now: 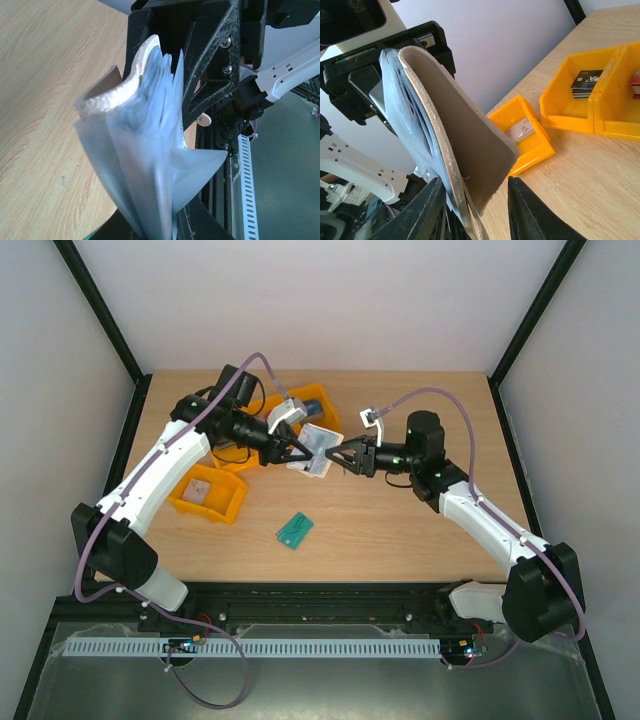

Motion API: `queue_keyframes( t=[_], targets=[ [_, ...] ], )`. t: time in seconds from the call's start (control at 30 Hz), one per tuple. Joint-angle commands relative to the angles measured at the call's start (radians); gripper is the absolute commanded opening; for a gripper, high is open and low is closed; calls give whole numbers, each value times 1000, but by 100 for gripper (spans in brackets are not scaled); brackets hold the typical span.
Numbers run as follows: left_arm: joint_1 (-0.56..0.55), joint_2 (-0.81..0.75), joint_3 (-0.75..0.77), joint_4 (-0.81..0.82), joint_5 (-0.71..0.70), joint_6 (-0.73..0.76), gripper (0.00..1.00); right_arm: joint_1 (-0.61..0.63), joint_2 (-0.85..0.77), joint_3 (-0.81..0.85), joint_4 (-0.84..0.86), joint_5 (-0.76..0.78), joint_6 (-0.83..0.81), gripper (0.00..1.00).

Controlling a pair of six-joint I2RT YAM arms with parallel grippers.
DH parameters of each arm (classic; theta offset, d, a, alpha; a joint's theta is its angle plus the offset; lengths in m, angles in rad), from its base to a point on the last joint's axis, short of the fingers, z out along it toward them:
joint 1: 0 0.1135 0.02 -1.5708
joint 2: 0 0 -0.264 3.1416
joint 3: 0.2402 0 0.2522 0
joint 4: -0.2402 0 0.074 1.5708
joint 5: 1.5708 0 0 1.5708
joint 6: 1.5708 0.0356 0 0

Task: Take the credit cards out of the card holder

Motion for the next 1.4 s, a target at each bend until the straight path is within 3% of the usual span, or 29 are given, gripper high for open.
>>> queue_keyframes(
  t=[0.0, 0.37, 0.6, 0.63, 0.73, 0.83, 0.9, 0.97, 1.23, 1.37],
  targets=[
    [2, -28, 30, -27, 80, 40, 2, 8, -2, 27, 43, 10, 18, 32],
    [-16, -10, 27, -15, 91, 28, 2, 48, 16, 11, 227, -32, 132, 27],
    [-15, -8, 17, 6, 77, 8, 5, 60, 21, -12, 356, -63, 240, 7],
    [-16, -8, 15, 11, 70, 3, 8, 60, 20, -15, 374, -64, 253, 2],
    [-14, -8, 12, 28, 28, -13, 24, 60, 10, -17, 374, -49, 259, 2],
    [-10, -13, 9, 49, -29, -33, 47, 60, 3, -6, 309, -5, 237, 2],
    [-11, -16, 5, 68, -82, -50, 70, 60, 3, 6, 258, 21, 221, 2],
    [-11, -15, 1, 88, -132, -67, 84, 60, 5, 17, 218, 34, 207, 2],
    [-9, -22, -2, 156, -425, -122, 86, 60, -29, 36, 128, 33, 128, 2],
    [13, -34, 0, 148, -433, -117, 85, 59, -27, 62, 49, 43, 76, 2]
  ],
)
